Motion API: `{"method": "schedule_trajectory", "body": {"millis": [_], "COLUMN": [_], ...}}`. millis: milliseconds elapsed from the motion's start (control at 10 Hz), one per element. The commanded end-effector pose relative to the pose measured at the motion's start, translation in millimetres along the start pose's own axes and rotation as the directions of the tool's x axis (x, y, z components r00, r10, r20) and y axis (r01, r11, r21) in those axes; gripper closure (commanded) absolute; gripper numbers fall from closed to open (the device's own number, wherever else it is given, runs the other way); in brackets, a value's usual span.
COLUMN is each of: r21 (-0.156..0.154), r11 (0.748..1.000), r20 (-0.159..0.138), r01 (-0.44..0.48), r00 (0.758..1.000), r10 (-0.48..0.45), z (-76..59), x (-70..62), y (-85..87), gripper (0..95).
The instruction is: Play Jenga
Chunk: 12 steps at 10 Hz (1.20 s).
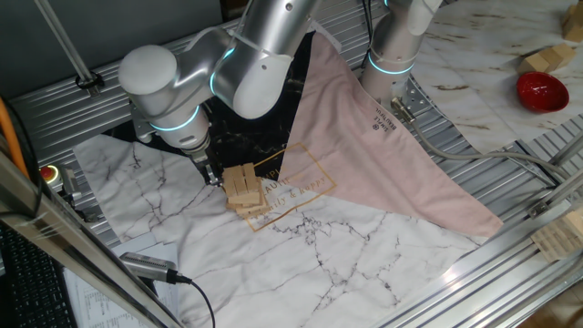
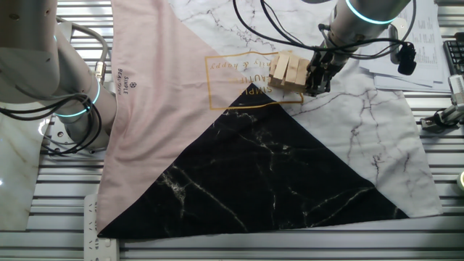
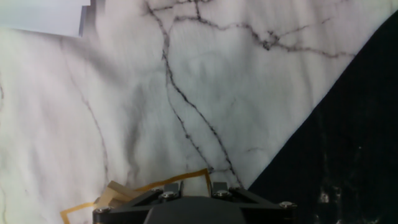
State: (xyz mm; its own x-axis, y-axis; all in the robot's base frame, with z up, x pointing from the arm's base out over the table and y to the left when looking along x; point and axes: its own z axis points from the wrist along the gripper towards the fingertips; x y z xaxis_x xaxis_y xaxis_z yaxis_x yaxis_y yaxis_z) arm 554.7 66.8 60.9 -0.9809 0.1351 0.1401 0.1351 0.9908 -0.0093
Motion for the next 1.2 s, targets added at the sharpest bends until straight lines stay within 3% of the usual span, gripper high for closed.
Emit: {"method": "schedule_trajectory", "body": {"millis": [100, 1200], "r21": [0.002, 0.007], "r11": [1.0, 0.999], "r20": [0.0, -0.002], "r01": [0.003, 0.031], "r00": [1.0, 1.0], "r10": [-0.003, -0.031], "z": [-0.9, -2.4], "x": [0.5, 5.3], "y": [-2.0, -22.5], "gripper": [95.0, 95.0]}}
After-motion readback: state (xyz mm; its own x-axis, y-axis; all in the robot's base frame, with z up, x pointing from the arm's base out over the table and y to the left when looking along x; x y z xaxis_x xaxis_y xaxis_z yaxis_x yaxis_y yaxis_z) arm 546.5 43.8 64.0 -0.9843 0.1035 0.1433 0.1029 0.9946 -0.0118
